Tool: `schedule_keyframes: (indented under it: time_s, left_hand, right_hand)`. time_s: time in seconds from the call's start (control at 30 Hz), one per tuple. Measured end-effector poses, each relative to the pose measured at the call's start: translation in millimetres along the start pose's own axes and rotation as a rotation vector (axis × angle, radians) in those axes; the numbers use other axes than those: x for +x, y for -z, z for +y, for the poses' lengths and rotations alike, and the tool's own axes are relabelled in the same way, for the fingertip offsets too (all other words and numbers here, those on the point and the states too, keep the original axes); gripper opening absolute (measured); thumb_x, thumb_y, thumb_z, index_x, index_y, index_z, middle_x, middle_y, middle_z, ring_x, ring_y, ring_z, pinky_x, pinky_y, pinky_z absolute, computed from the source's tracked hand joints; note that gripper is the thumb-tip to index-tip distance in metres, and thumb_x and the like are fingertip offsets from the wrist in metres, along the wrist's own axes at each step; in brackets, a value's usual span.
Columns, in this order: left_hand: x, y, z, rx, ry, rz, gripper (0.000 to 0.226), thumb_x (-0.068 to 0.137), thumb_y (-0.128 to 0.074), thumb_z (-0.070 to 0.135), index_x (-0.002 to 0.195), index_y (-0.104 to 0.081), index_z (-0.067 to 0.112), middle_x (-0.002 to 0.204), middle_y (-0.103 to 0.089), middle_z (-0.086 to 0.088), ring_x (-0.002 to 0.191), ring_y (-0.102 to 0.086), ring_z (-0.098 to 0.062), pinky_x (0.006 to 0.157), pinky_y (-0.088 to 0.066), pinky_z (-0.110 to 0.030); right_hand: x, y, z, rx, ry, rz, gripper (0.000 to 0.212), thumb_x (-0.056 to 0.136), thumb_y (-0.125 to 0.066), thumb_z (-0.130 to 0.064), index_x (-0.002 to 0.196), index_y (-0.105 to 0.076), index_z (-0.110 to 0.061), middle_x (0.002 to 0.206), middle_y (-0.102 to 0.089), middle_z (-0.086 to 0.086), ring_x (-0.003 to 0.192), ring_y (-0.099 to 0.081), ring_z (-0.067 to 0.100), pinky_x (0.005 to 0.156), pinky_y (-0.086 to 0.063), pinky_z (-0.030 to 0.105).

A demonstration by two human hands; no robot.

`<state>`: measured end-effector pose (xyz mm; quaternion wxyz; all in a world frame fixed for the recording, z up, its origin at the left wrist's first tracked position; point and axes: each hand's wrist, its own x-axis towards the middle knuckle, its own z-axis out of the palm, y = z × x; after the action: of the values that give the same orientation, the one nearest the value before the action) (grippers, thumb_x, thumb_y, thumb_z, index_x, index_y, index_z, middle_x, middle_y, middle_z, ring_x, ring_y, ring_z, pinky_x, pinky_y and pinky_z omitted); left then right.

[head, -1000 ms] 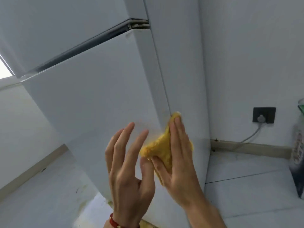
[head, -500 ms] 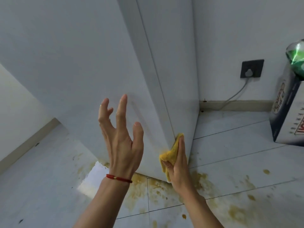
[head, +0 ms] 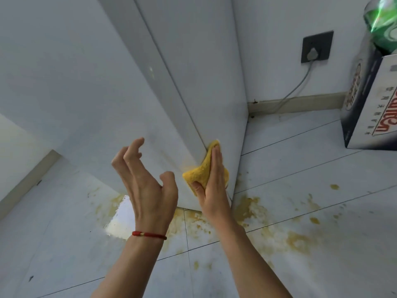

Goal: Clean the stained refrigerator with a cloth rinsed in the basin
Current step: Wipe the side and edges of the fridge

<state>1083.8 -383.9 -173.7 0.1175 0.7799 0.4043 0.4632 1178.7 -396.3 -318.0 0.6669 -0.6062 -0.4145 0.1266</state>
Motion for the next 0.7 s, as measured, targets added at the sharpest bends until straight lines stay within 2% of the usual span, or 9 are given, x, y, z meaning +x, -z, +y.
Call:
schedule_keyframes:
  time_s: [0.07, 0.13, 0.2, 0.3, 0.37, 0.43, 0.5, 0.57, 0.7]
  left_hand:
    - [-10, -6, 4, -0.016, 0.133, -0.043, 0.071, 0.074, -0.059, -0.01, 0.137, -0.041, 0.017, 0.132, -0.035, -0.007, 0.118, -0.046, -0.016, 0.093, -0.041, -0.016]
    - [-18, -10, 8, -0.053, 0.267, -0.077, 0.062, 0.079, -0.059, -0.006, 0.133, -0.041, 0.019, 0.129, -0.037, -0.003, 0.117, -0.047, -0.016, 0.094, -0.045, -0.024]
    - [-24, -13, 9, -0.098, 0.397, -0.116, 0.055, 0.083, -0.059, -0.003, 0.127, -0.04, 0.022, 0.124, -0.041, -0.002, 0.115, -0.049, -0.017, 0.094, -0.048, -0.034]
    - [-27, -16, 4, -0.166, 0.578, -0.151, 0.046, 0.086, -0.058, 0.001, 0.123, -0.042, 0.024, 0.121, -0.047, -0.003, 0.11, -0.054, -0.019, 0.082, -0.05, -0.031]
    - [-30, -17, -4, -0.21, 0.721, -0.168, 0.045, 0.087, -0.057, 0.0, 0.123, -0.043, 0.023, 0.123, -0.049, -0.007, 0.102, -0.057, -0.019, 0.073, -0.047, -0.027]
    - [-34, -17, -14, -0.228, 0.839, -0.183, 0.044, 0.088, -0.055, 0.001, 0.124, -0.043, 0.023, 0.123, -0.054, -0.012, 0.095, -0.06, -0.023, 0.073, -0.05, -0.032]
    - [-35, -18, -22, -0.206, 0.9, -0.199, 0.043, 0.087, -0.053, 0.001, 0.123, -0.044, 0.023, 0.121, -0.059, -0.016, 0.091, -0.062, -0.024, 0.084, -0.055, -0.04]
    - [-32, -17, -23, -0.195, 0.904, -0.221, 0.042, 0.088, -0.053, 0.001, 0.124, -0.044, 0.022, 0.119, -0.059, -0.015, 0.088, -0.06, -0.02, 0.087, -0.054, -0.039]
    - [-30, -1, -21, -0.134, 0.821, -0.314, 0.043, 0.089, -0.054, 0.001, 0.125, -0.046, 0.024, 0.116, -0.057, -0.006, 0.091, -0.061, -0.019, 0.082, -0.055, -0.037]
  right_hand:
    - [-21, -3, 30, 0.005, -0.122, -0.011, 0.094, 0.099, -0.053, -0.056, 0.165, 0.008, -0.026, 0.173, 0.011, -0.011, 0.16, 0.008, 0.01, 0.129, -0.002, 0.036]
    - [-42, -3, 60, -0.005, -0.26, -0.046, 0.095, 0.098, -0.051, -0.06, 0.164, 0.012, -0.034, 0.172, 0.012, -0.015, 0.16, 0.004, 0.009, 0.13, -0.01, 0.042]
    - [-55, 1, 86, -0.015, -0.428, -0.13, 0.095, 0.101, -0.056, -0.046, 0.161, 0.017, -0.037, 0.172, 0.014, -0.015, 0.16, -0.002, 0.012, 0.13, -0.017, 0.045]
    - [-60, 1, 98, -0.127, -0.57, -0.19, 0.098, 0.102, -0.06, -0.035, 0.162, 0.016, -0.018, 0.174, -0.001, 0.007, 0.158, -0.02, 0.028, 0.125, -0.028, 0.038]
    - [-61, -9, 81, -0.193, -0.564, -0.093, 0.091, 0.103, -0.055, -0.037, 0.162, 0.003, 0.001, 0.167, -0.019, 0.025, 0.152, -0.032, 0.039, 0.121, -0.037, 0.043]
    - [-65, -22, 57, -0.287, -0.435, 0.053, 0.082, 0.105, -0.049, -0.038, 0.159, -0.01, 0.009, 0.163, -0.028, 0.031, 0.149, -0.037, 0.042, 0.117, -0.043, 0.05]
    - [-58, -24, 41, -0.277, -0.268, 0.131, 0.077, 0.106, -0.047, -0.037, 0.162, -0.011, 0.002, 0.169, -0.022, 0.02, 0.156, -0.027, 0.033, 0.123, -0.035, 0.043]
    - [-49, -17, 43, -0.141, -0.236, 0.098, 0.084, 0.104, -0.047, -0.049, 0.166, -0.005, -0.01, 0.174, -0.011, 0.006, 0.16, -0.014, 0.021, 0.127, -0.024, 0.036]
    - [-51, -6, 81, -0.053, -0.361, -0.007, 0.112, 0.088, -0.041, -0.085, 0.166, 0.003, -0.019, 0.175, -0.004, -0.002, 0.16, -0.015, 0.022, 0.125, -0.031, 0.049]
